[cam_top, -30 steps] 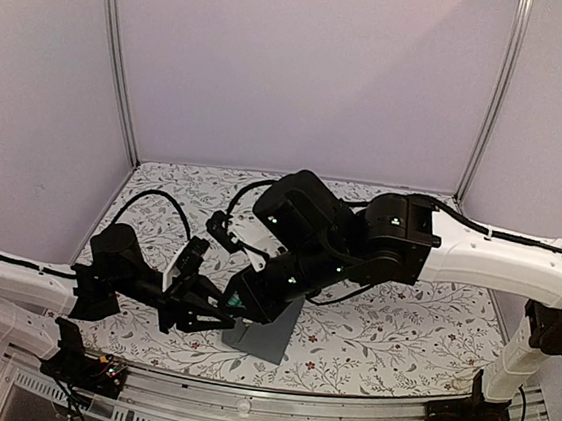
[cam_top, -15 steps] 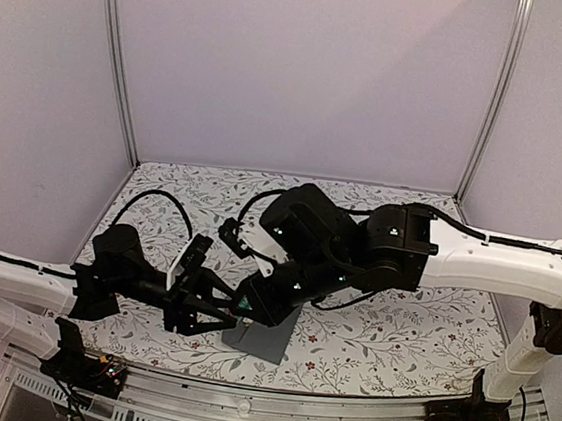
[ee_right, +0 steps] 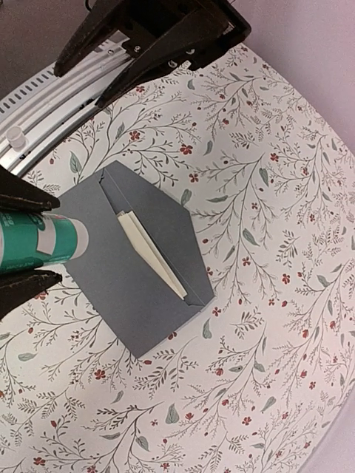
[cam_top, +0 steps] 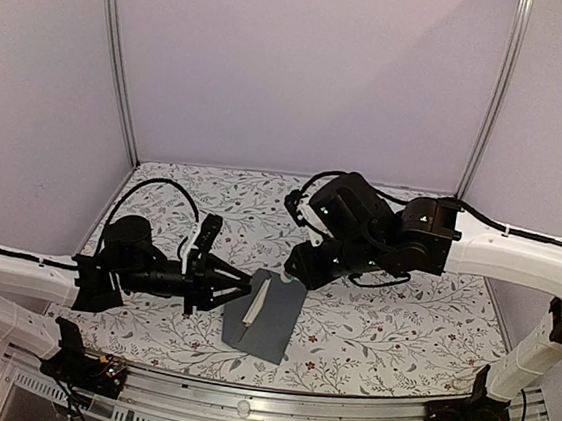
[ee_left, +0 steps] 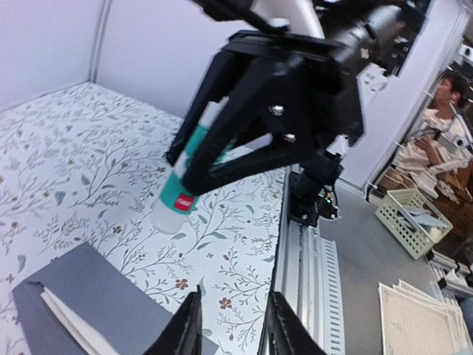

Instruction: Place the letter into the envelope and seal it

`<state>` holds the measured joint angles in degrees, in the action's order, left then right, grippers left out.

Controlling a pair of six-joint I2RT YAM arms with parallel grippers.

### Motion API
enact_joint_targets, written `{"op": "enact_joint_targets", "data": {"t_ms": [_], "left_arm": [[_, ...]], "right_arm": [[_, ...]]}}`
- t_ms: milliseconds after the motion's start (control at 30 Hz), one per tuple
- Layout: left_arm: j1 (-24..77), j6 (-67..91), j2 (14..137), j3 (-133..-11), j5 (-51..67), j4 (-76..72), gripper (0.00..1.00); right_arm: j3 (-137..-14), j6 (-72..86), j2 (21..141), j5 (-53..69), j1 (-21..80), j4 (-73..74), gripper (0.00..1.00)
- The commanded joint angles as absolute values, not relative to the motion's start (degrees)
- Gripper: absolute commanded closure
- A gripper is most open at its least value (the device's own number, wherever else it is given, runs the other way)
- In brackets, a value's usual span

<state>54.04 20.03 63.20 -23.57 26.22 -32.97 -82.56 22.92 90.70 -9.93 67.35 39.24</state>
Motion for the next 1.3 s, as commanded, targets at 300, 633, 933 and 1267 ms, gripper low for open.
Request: {"op": "enact_joint_targets", "data": {"t_ms": [300, 633, 933, 1267], "left_arm": [[51.1, 24.1, 89.7, -39.8, 7.0, -16.7, 1.0], [51.1, 25.4, 101.8, -47.6, 4.4, -10.5, 1.0], [50.8, 25.4, 106.1, -50.8, 2.8, -5.6, 1.0], [50.3, 25.5, 107.4, -51.5, 2.4, -4.5, 1.0]], "right_arm": [[-72.1, 25.1, 90.9, -13.6, 65.3, 26.2, 1.0], [-66.8, 26.6, 92.1, -11.2, 63.6, 18.8, 1.0], [-66.1, 26.8, 94.2, -8.0, 63.4, 14.8, 1.0], [-65.7, 28.0, 99.5, -5.6, 62.1, 9.9, 1.0]]}}
